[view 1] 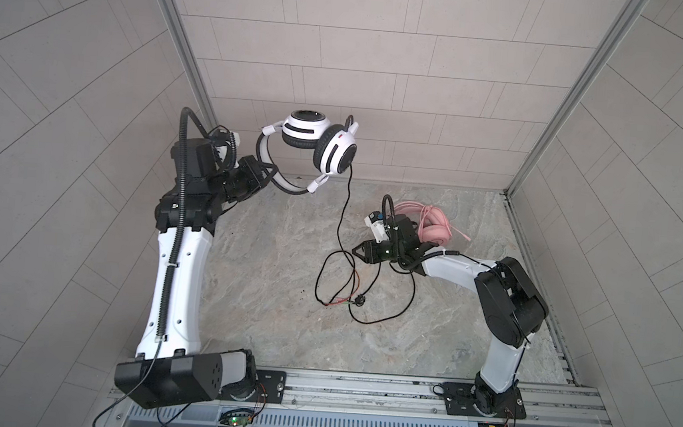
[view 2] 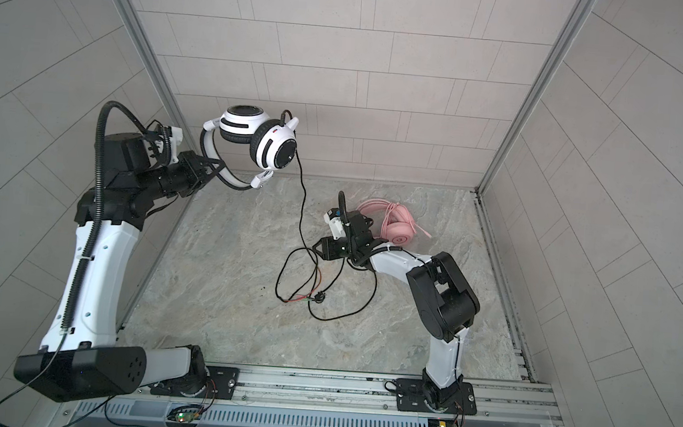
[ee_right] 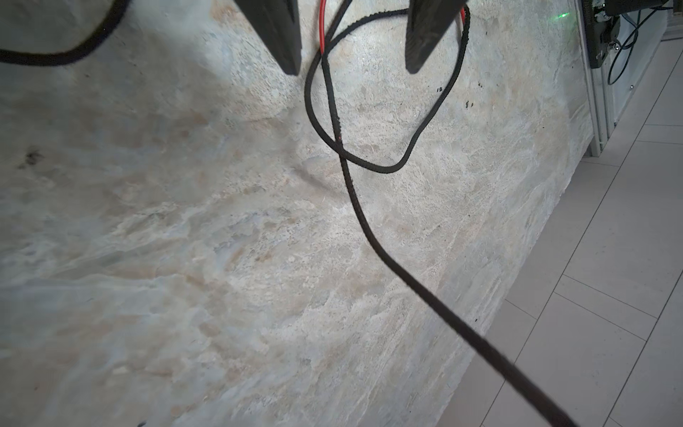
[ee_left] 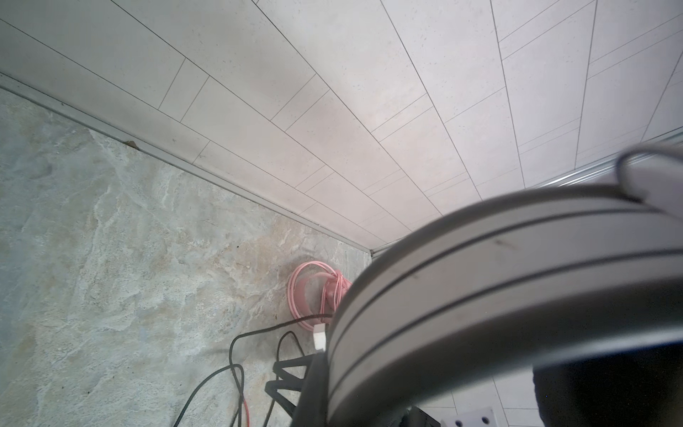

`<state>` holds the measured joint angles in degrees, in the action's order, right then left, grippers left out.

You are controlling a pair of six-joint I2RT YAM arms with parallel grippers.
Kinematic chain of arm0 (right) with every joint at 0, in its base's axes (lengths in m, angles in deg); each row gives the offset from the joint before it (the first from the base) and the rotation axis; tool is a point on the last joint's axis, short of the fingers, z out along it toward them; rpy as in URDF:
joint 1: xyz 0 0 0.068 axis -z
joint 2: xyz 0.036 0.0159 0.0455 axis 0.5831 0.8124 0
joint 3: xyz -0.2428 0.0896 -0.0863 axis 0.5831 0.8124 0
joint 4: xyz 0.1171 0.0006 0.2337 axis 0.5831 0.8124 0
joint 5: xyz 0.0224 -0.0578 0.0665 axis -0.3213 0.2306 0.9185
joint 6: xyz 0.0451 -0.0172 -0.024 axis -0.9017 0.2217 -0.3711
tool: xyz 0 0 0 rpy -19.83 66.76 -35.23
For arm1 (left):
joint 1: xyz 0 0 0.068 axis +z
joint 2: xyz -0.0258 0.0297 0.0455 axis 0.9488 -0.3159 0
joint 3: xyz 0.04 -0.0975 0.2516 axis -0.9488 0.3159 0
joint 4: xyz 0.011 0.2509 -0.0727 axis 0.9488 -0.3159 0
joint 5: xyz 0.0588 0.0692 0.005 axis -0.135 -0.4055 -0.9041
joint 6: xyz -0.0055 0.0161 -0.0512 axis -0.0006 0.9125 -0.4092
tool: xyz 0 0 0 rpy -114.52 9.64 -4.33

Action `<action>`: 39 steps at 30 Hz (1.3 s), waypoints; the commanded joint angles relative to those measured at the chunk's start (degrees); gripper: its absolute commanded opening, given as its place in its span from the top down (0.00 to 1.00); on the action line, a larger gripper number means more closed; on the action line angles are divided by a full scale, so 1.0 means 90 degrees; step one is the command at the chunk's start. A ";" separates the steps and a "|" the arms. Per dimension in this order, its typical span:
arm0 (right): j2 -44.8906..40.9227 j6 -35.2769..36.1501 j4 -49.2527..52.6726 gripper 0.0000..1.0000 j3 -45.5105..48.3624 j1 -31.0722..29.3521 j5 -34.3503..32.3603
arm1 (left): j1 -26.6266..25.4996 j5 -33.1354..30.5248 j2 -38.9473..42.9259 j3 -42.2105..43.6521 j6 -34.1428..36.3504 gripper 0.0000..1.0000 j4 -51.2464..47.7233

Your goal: Wrap the headphones

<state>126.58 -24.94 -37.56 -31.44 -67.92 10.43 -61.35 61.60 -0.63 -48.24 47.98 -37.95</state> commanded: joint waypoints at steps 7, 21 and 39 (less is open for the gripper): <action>0.0629 -0.0005 -0.0325 0.48 -0.0485 -0.0385 0.0336 | 0.0049 0.0407 0.0158 -0.0602 -0.0609 1.00 0.0563; -0.0296 0.0445 0.0217 0.47 -0.0255 -0.0349 -0.0155 | 0.0061 0.0546 0.0249 -0.0616 -0.0603 1.00 0.0512; 0.0855 0.0360 0.0261 0.48 -0.1416 -0.0274 -0.0171 | 0.0080 0.0848 0.0387 -0.0303 -0.0807 1.00 0.0794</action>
<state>132.81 -21.90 -35.88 -41.37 -70.52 8.40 -61.04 66.96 0.49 -50.76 43.04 -35.40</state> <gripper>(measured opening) 0.524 0.079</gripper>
